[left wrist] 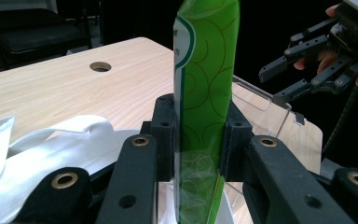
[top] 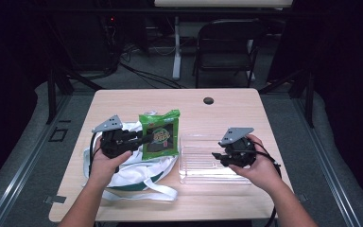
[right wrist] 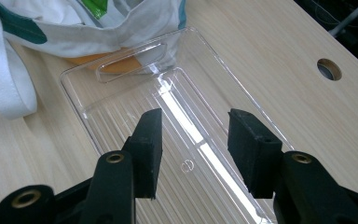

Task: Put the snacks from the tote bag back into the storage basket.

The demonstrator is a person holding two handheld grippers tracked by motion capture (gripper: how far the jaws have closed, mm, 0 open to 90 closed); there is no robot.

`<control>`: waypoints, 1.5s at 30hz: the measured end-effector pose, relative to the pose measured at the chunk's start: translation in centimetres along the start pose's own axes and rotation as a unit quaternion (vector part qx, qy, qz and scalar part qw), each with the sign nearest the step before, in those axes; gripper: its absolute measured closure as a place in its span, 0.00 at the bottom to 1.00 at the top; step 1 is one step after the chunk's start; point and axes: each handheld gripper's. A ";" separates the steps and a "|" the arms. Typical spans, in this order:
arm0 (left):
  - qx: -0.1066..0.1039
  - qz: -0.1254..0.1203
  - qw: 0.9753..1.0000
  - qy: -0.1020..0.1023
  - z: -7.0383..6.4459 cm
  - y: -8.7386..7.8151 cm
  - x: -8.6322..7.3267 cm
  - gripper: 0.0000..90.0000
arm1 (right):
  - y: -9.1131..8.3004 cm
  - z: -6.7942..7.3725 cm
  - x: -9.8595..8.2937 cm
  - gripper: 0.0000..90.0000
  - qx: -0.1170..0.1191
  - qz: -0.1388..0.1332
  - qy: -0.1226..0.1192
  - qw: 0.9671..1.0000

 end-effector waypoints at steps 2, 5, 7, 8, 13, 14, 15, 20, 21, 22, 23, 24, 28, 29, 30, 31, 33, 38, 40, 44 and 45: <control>-0.002 0.003 1.000 0.002 -0.1 0.2 0.0 0.80 | -0.3 0.0 0.4 0.61 -0.001 0.008 -0.013 1.000; -0.005 0.005 1.000 0.005 -0.2 0.4 0.0 0.80 | -0.6 -0.1 0.9 0.61 0.001 0.014 -0.028 1.000; -0.007 0.004 1.000 0.006 -0.4 0.6 0.0 0.80 | -1.0 -0.1 1.4 0.61 0.000 0.018 -0.039 0.999; -0.008 0.004 1.000 0.006 -0.4 0.6 0.0 0.80 | -1.1 -0.2 1.6 0.61 0.004 0.016 -0.042 0.999; -0.012 0.006 1.000 0.009 -0.7 0.9 0.1 0.80 | -1.9 -0.5 3.1 0.61 0.004 0.027 -0.065 0.997; -0.012 0.008 1.000 0.010 -0.7 0.9 0.1 0.80 | -2.1 -0.6 3.3 0.61 0.006 0.029 -0.070 0.997; -0.013 0.006 1.000 0.010 -0.8 1.0 0.1 0.80 | -2.2 -0.7 3.6 0.61 0.010 0.028 -0.077 0.997; -0.017 0.008 1.000 0.010 -0.9 1.2 0.1 0.80 | -2.6 -0.8 4.7 0.60 0.017 0.043 -0.102 0.994; -0.018 0.006 1.000 0.010 -0.9 1.2 0.1 0.80 | -2.6 -0.8 4.9 0.60 0.020 0.044 -0.107 0.993; -0.019 0.007 1.000 0.010 -0.9 1.2 0.1 0.80 | -2.7 -0.7 5.1 0.60 0.019 0.044 -0.110 0.993; -0.020 0.009 1.000 0.011 -1.0 1.2 0.1 0.80 | -2.8 -0.7 5.4 0.60 0.019 0.050 -0.118 0.992; -0.020 0.008 1.000 0.012 -1.0 1.2 0.1 0.80 | -2.9 -0.6 5.6 0.59 0.021 0.045 -0.116 0.992; -0.023 0.009 1.000 0.014 -1.2 1.4 0.2 0.80 | -3.3 -0.5 6.7 0.59 0.018 0.054 -0.133 0.989; -0.025 0.010 1.000 0.015 -1.2 1.4 0.2 0.80 | -3.4 -0.4 7.0 0.58 0.019 0.053 -0.135 0.989; -0.025 0.012 0.999 0.016 -1.3 1.4 0.2 0.80 | -3.5 -0.4 7.3 0.58 0.019 0.057 -0.139 0.988; -0.026 0.010 0.999 0.016 -1.3 1.5 0.2 0.80 | -3.6 -0.4 7.5 0.57 0.018 0.058 -0.143 0.988; -0.028 0.011 0.999 0.016 -1.4 1.6 0.2 0.80 | -3.9 -0.3 8.0 0.55 0.016 0.060 -0.146 0.987; -0.031 0.009 0.999 0.018 -1.5 1.7 0.2 0.80 | -4.4 -0.5 9.3 0.51 0.017 0.053 -0.147 0.988; -0.032 0.010 0.999 0.019 -1.5 1.7 0.2 0.80 | -4.7 -0.6 9.7 0.49 0.018 0.056 -0.149 0.987; -0.034 0.012 0.999 0.021 -1.6 1.8 0.2 0.80 | -5.0 -0.6 10.3 0.47 0.025 0.053 -0.151 0.987; -0.035 0.012 0.999 0.021 -1.6 1.8 0.2 0.80 | -5.1 -0.7 10.5 0.46 0.025 0.058 -0.155 0.986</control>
Point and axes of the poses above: each handheld gripper's, and its own axes: y roughly forward along the jaws, x roughly out of its top, z roughly to its left, and after that the axes turned 14 degrees about z, right-handed
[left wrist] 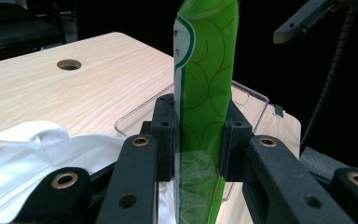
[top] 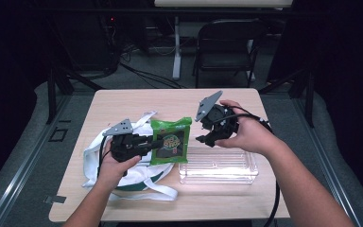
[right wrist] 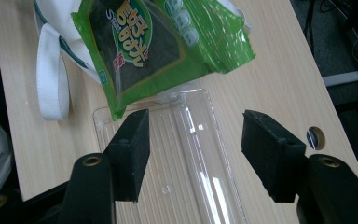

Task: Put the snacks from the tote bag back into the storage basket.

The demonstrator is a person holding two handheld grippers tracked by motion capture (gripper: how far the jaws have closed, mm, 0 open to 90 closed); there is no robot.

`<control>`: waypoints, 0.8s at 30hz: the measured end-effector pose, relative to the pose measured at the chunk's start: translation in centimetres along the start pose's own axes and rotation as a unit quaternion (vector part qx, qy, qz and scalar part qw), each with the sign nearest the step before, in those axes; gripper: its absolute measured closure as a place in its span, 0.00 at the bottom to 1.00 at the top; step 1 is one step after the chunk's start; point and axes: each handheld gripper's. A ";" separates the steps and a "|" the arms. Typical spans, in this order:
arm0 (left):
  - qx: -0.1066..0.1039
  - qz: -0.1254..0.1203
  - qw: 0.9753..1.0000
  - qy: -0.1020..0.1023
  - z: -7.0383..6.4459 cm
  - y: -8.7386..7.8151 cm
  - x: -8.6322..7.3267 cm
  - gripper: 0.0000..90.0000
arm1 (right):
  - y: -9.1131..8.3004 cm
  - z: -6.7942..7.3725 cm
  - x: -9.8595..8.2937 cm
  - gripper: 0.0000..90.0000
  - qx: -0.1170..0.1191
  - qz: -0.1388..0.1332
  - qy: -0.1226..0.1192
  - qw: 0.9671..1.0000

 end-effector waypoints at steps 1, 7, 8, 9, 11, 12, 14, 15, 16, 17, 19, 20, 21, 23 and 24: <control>-0.001 0.000 1.000 0.000 0.0 0.0 0.0 0.80 | -0.1 -0.1 0.1 0.46 0.001 -0.002 0.000 1.000; -0.003 -0.001 1.000 -0.001 -0.1 0.1 0.0 0.80 | -0.3 -0.2 0.8 0.45 0.002 0.000 -0.008 1.000; -0.003 -0.001 1.000 -0.001 -0.1 0.2 0.0 0.80 | -0.4 -0.3 0.9 0.45 0.000 0.005 -0.014 1.000; -0.004 -0.001 1.000 -0.001 -0.1 0.2 0.0 0.80 | -0.4 -0.2 1.0 0.45 -0.001 0.006 -0.014 1.000; -0.006 -0.002 1.000 -0.001 -0.2 0.3 0.0 0.80 | -0.5 -0.2 1.2 0.44 0.000 0.005 -0.017 1.000; -0.007 -0.001 1.000 0.000 -0.2 0.3 0.1 0.80 | -0.6 -0.2 1.4 0.44 0.000 0.005 -0.018 1.000; -0.007 -0.001 1.000 0.001 -0.3 0.4 0.1 0.80 | -0.7 -0.2 1.7 0.44 -0.001 0.008 -0.023 1.000; -0.007 0.000 1.000 0.002 -0.4 0.4 0.1 0.80 | -0.7 -0.2 1.9 0.44 -0.001 0.007 -0.025 1.000; -0.008 0.000 1.000 0.002 -0.4 0.4 0.1 0.80 | -0.7 -0.2 2.0 0.44 0.000 0.008 -0.026 1.000; -0.009 0.000 1.000 0.002 -0.4 0.4 0.1 0.80 | -0.7 -0.2 2.2 0.44 -0.001 0.009 -0.027 1.000; -0.010 -0.001 1.000 0.002 -0.5 0.4 0.2 0.80 | -0.8 -0.2 2.5 0.44 -0.002 0.015 -0.035 0.999; -0.010 0.001 1.000 0.004 -0.5 0.4 0.2 0.80 | -0.8 -0.1 2.7 0.44 -0.002 0.017 -0.036 0.999; -0.010 0.002 1.000 0.004 -0.5 0.5 0.2 0.80 | -0.7 -0.1 2.8 0.44 0.000 0.014 -0.036 0.999; -0.012 0.005 1.000 0.006 -0.6 0.6 0.1 0.80 | -0.7 -0.1 3.1 0.44 -0.001 0.021 -0.040 0.999; -0.013 0.005 1.000 0.007 -0.6 0.7 0.1 0.80 | -0.6 -0.2 3.2 0.44 -0.001 0.018 -0.043 0.999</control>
Point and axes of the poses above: each handheld gripper's, and its own axes: y roughly forward along the jaws, x roughly out of its top, z roughly to its left, and after that the axes turned 14 degrees about z, right-handed
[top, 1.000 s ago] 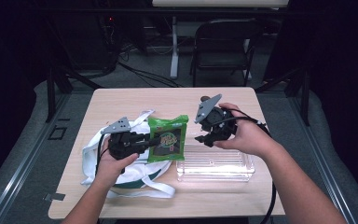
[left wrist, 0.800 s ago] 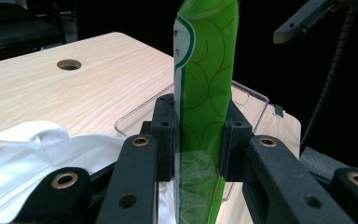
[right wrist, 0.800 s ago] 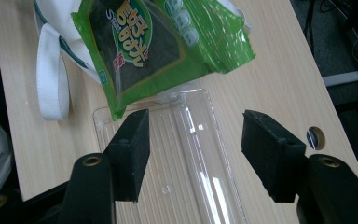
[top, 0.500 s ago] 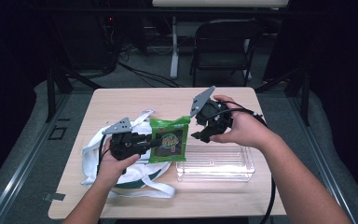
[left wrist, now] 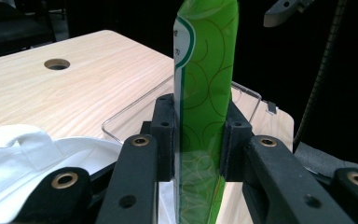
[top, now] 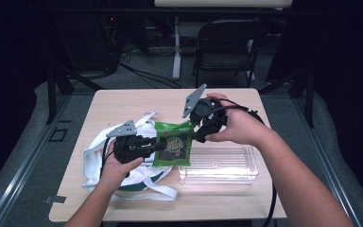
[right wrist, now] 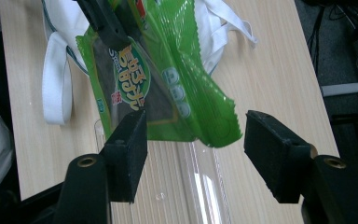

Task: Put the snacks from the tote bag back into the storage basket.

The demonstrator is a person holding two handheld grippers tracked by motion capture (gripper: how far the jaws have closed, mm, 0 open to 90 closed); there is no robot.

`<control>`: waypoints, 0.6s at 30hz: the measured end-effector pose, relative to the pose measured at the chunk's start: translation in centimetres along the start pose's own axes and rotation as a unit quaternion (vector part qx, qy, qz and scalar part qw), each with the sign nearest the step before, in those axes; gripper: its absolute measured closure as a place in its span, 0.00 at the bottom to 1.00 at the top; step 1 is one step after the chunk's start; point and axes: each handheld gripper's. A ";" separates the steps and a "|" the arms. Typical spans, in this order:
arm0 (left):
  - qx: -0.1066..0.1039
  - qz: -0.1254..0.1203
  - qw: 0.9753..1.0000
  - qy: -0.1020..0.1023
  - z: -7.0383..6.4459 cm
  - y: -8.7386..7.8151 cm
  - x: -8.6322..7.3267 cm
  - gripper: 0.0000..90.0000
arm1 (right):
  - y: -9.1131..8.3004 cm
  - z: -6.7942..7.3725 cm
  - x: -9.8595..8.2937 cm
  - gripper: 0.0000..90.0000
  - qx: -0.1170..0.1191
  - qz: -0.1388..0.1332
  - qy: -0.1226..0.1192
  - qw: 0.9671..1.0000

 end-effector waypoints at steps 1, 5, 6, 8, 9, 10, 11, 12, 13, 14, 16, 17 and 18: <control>0.000 0.001 1.000 0.002 0.0 0.1 0.0 0.80 | 0.0 0.0 0.1 0.44 0.000 0.004 -0.002 1.000; -0.004 0.005 1.000 0.008 -0.3 0.3 0.1 0.80 | 0.0 0.0 0.8 0.43 0.002 0.008 -0.008 1.000; -0.004 0.005 1.000 0.008 -0.4 0.3 0.1 0.80 | 0.1 0.0 0.9 0.43 0.003 0.005 -0.010 1.000; -0.005 0.007 1.000 0.010 -0.5 0.4 0.2 0.80 | 0.2 0.1 1.2 0.43 0.004 0.012 -0.015 1.000; -0.006 0.006 1.000 0.010 -0.6 0.4 0.2 0.80 | 0.3 0.2 1.3 0.43 0.006 0.013 -0.017 1.000; -0.006 0.006 1.000 0.011 -0.6 0.5 0.2 0.80 | 0.3 0.2 1.4 0.43 0.008 0.017 -0.021 1.000; -0.007 0.005 1.000 0.012 -0.7 0.5 0.2 0.80 | 0.4 0.3 1.6 0.43 0.010 0.019 -0.024 0.999; -0.006 0.005 1.000 0.012 -0.7 0.5 0.2 0.80 | 0.5 0.3 1.7 0.43 0.011 0.024 -0.026 0.999; -0.006 0.004 1.000 0.014 -0.8 0.5 0.2 0.80 | 0.6 0.4 1.8 0.43 0.015 0.024 -0.028 0.999; -0.007 0.006 1.000 0.017 -0.8 0.4 0.3 0.80 | 0.7 0.5 1.9 0.43 0.017 0.026 -0.030 0.999; -0.007 0.003 1.000 0.020 -0.9 0.5 0.3 0.81 | 0.8 0.6 2.1 0.44 0.021 0.032 -0.037 0.999; -0.007 0.004 1.000 0.024 -0.9 0.5 0.3 0.81 | 0.9 0.7 2.2 0.44 0.023 0.033 -0.039 0.998; -0.007 0.004 1.000 0.026 -1.0 0.5 0.3 0.81 | 1.0 0.8 2.3 0.45 0.025 0.036 -0.040 0.998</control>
Point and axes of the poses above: each handheld gripper's, and its own axes: y roughly forward along the jaws, x roughly out of its top, z roughly to its left, and after that the axes turned 14 degrees about z, right-handed
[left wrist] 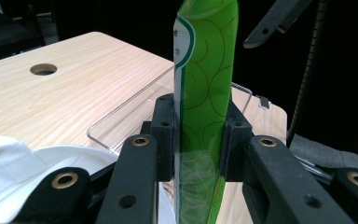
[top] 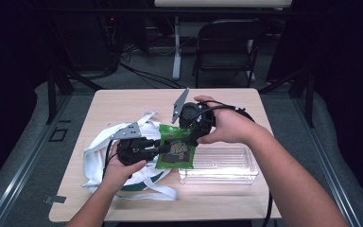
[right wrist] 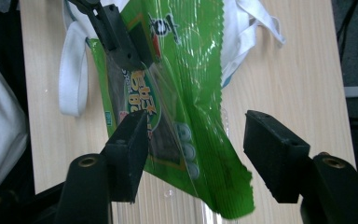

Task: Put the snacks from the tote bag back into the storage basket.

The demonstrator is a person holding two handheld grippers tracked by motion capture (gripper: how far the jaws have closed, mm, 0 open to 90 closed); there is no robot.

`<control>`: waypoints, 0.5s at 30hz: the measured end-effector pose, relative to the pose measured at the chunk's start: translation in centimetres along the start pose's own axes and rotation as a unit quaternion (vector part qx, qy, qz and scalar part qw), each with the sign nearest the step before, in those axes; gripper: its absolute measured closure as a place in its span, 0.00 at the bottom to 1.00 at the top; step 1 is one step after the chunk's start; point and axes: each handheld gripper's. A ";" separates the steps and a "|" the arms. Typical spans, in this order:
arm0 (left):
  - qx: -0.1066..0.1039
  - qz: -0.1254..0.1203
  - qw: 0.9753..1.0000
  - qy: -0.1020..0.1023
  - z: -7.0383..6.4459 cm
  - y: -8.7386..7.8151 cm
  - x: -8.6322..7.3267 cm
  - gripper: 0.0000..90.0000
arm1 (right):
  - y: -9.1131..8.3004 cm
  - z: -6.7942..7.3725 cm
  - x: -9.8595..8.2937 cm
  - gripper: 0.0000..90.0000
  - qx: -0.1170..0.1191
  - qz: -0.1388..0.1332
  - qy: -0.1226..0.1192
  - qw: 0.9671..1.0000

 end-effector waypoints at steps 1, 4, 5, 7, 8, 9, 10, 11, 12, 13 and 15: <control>0.000 0.001 1.000 0.003 0.0 0.0 0.0 0.81 | 0.1 0.1 0.2 0.45 0.004 0.005 -0.002 1.000; -0.001 0.002 1.000 0.011 -0.2 0.1 0.1 0.80 | 0.2 0.1 0.4 0.47 0.009 0.007 -0.008 1.000; -0.001 0.002 1.000 0.012 -0.3 0.1 0.1 0.80 | 0.3 0.2 0.5 0.48 0.011 0.011 -0.010 1.000; -0.001 0.003 1.000 0.017 -0.4 0.1 0.2 0.81 | 0.5 0.2 0.7 0.50 0.014 0.018 -0.015 1.000; -0.001 0.002 1.000 0.018 -0.4 0.1 0.2 0.81 | 0.6 0.2 0.8 0.50 0.016 0.021 -0.017 1.000; 0.000 0.003 1.000 0.017 -0.4 0.1 0.2 0.81 | 0.6 0.3 0.8 0.51 0.018 0.022 -0.017 0.999; 0.000 0.003 1.000 0.018 -0.4 0.1 0.2 0.81 | 0.7 0.3 0.9 0.52 0.019 0.027 -0.020 0.999; 0.000 0.001 1.000 0.019 -0.5 0.1 0.2 0.80 | 0.8 0.3 0.9 0.52 0.022 0.027 -0.020 0.999; 0.000 0.003 1.000 0.021 -0.5 0.1 0.2 0.80 | 0.8 0.3 0.9 0.53 0.024 0.031 -0.022 0.999; 0.001 0.002 1.000 0.021 -0.5 0.1 0.2 0.81 | 0.9 0.3 0.9 0.53 0.026 0.032 -0.023 0.999; 0.001 0.003 1.000 0.025 -0.5 0.1 0.2 0.81 | 1.0 0.3 1.0 0.54 0.029 0.037 -0.025 0.999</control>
Point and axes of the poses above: each handheld gripper's, and its own axes: y roughly forward along the jaws, x roughly out of its top, z roughly to its left, and after that the axes turned 14 degrees about z, right-handed
